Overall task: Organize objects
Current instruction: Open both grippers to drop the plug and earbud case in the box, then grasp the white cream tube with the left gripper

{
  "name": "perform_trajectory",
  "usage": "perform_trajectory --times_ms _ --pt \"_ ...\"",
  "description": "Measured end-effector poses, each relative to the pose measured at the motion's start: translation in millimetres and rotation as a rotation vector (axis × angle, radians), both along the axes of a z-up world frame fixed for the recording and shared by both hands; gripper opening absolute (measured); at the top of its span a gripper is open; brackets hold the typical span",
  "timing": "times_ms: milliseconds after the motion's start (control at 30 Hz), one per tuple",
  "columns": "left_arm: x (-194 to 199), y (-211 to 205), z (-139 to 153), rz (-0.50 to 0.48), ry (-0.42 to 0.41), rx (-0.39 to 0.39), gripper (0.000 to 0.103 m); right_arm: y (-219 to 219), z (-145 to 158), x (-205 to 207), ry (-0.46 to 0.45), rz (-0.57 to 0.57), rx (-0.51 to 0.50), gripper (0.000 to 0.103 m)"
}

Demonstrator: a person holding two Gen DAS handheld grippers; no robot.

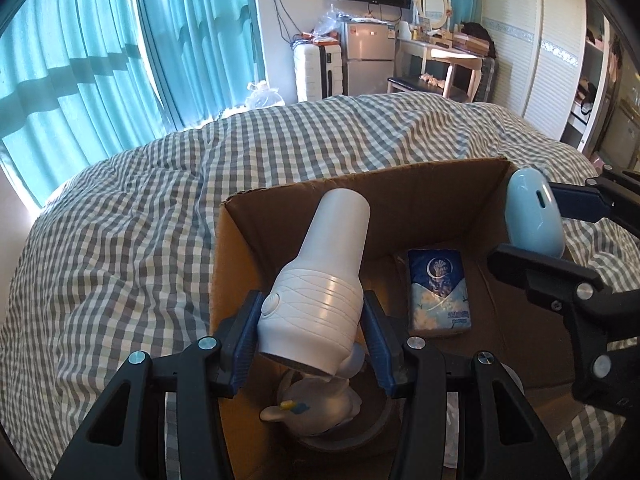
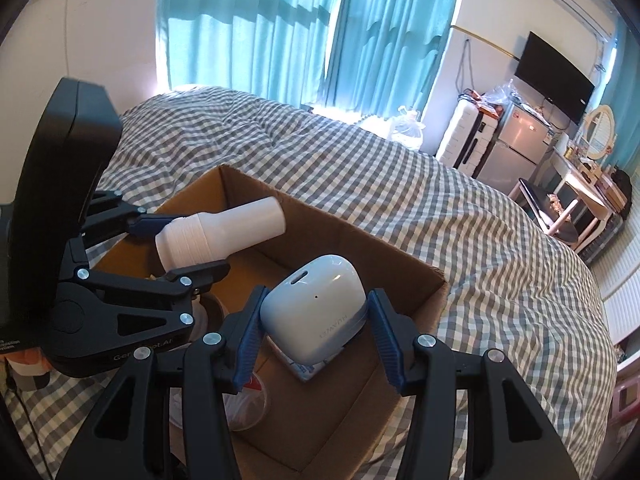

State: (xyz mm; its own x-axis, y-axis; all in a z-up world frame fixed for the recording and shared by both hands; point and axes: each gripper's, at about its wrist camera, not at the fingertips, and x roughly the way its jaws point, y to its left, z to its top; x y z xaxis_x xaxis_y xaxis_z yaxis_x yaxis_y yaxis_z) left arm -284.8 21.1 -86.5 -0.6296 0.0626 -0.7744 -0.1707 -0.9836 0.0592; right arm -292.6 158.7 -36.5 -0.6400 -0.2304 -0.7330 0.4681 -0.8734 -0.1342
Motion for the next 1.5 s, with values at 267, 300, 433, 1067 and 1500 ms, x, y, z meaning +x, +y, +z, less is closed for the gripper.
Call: perform_trajectory --times_ms 267,300,433,1067,1500 --pt "17.0 -6.9 25.7 0.013 0.03 0.079 0.091 19.9 43.0 18.5 0.072 -0.04 -0.092 0.073" --pt "20.9 -6.5 31.3 0.018 0.043 0.072 0.092 23.0 50.4 23.5 0.087 -0.044 -0.098 0.073" --pt "39.5 -4.6 55.6 0.023 0.078 0.058 0.093 31.7 80.4 48.2 0.145 -0.061 -0.095 0.073" --pt "164.8 8.9 125.9 0.167 0.225 0.043 0.095 77.2 111.1 194.7 0.195 -0.063 -0.086 0.073" --pt "207.6 2.0 6.0 0.237 0.005 0.031 0.095 83.1 20.7 230.5 0.05 -0.119 -0.102 0.073"
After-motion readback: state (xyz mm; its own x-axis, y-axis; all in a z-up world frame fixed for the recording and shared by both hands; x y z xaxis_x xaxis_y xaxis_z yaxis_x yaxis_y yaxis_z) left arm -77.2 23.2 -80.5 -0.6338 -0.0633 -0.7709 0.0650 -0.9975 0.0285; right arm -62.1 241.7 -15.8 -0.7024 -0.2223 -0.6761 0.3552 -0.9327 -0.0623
